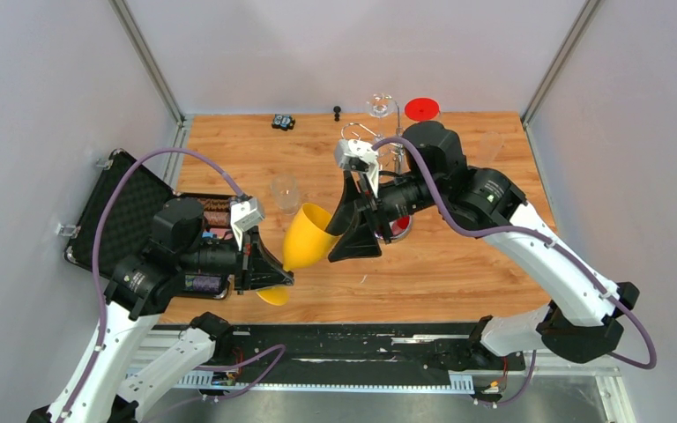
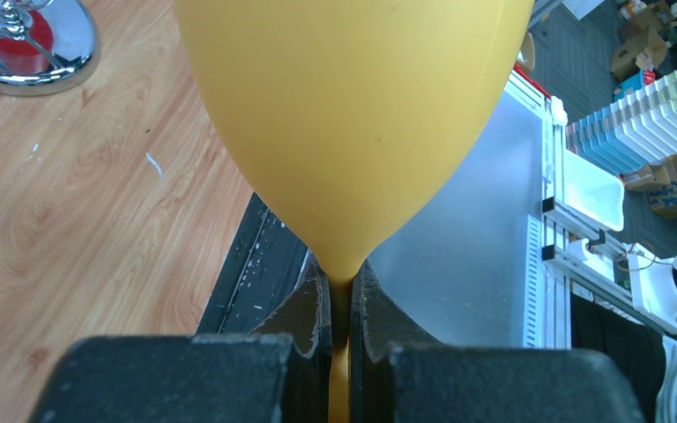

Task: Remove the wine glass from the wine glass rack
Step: Place the wine glass at the center of the board.

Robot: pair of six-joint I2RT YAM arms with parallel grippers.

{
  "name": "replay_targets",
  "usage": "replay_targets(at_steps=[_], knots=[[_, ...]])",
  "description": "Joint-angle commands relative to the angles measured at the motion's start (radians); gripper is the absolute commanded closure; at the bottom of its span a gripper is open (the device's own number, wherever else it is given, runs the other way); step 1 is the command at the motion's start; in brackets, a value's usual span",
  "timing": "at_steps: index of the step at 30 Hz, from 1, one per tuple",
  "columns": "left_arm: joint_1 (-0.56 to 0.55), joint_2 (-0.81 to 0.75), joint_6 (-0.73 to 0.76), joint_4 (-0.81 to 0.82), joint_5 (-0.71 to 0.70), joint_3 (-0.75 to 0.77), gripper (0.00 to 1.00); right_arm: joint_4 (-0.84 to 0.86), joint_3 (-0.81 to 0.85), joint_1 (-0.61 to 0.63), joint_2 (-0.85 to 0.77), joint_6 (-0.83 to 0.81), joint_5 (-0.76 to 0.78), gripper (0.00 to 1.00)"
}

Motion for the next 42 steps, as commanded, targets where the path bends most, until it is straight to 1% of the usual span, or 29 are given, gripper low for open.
replay_targets(at_steps=[1,5,9,12,15,17,18,20,22,23,24,25,26,27,28,29,31,33,36,39,42], knots=[[-0.004,-0.007,0.018,0.025,0.026,0.003,1.00,0.011,0.047,-0.001,0.028,0.041,-0.069,0.53],[-0.004,-0.011,0.016,0.025,0.027,0.003,1.00,0.016,0.041,-0.002,0.033,0.047,-0.076,0.62],[-0.004,-0.011,0.015,0.025,0.028,0.004,1.00,0.022,0.038,0.002,0.039,0.054,-0.087,0.66],[-0.004,-0.010,0.015,0.026,0.029,0.003,1.00,0.022,0.037,0.010,0.042,0.054,-0.082,0.78],[-0.004,-0.010,0.015,0.025,0.028,0.003,1.00,0.021,0.029,0.014,0.041,0.055,-0.083,0.87],[-0.004,-0.009,0.013,0.026,0.026,0.004,1.00,0.021,0.021,0.015,0.038,0.053,-0.084,0.97],[-0.004,-0.008,0.012,0.025,0.027,0.004,1.00,0.021,0.017,0.017,0.037,0.053,-0.081,1.00],[-0.004,-0.007,0.010,0.027,0.027,0.005,1.00,0.021,0.007,0.022,0.031,0.049,-0.076,1.00],[-0.004,-0.006,0.010,0.024,0.022,0.006,0.91,0.022,-0.002,0.031,0.024,0.044,-0.059,1.00],[-0.004,-0.005,0.010,0.023,0.017,0.006,0.75,0.022,-0.008,0.035,0.020,0.041,-0.053,1.00],[-0.004,-0.005,0.012,0.022,0.016,0.005,0.68,0.022,-0.014,0.037,0.014,0.038,-0.046,1.00],[-0.004,-0.006,0.012,0.023,0.016,0.004,0.55,0.022,-0.019,0.039,0.010,0.035,-0.041,1.00],[-0.004,-0.008,0.013,0.024,0.016,0.003,0.49,0.021,-0.024,0.041,0.005,0.035,-0.038,1.00],[-0.004,-0.008,0.014,0.024,0.015,0.003,0.40,0.022,-0.030,0.042,0.001,0.035,-0.035,1.00],[-0.004,-0.009,0.014,0.025,0.014,0.001,0.37,0.022,-0.036,0.043,-0.005,0.037,-0.033,1.00],[-0.004,-0.009,0.014,0.025,0.008,0.001,0.30,0.021,-0.044,0.043,-0.012,0.040,-0.031,1.00],[-0.004,-0.010,0.015,0.023,0.000,0.002,0.26,0.020,-0.072,0.043,-0.028,0.041,-0.024,1.00],[-0.004,-0.008,0.015,0.022,-0.005,0.001,0.25,0.019,-0.101,0.045,-0.047,0.047,-0.014,1.00],[-0.004,-0.004,0.018,0.011,-0.031,0.007,0.19,0.012,-0.152,0.046,-0.087,0.054,0.011,1.00],[-0.004,0.001,0.022,-0.004,-0.065,0.013,0.17,-0.013,-0.207,0.046,-0.140,0.063,0.061,1.00],[-0.004,0.000,0.023,-0.007,-0.080,0.015,0.16,-0.059,-0.262,0.045,-0.192,0.085,0.146,1.00]])
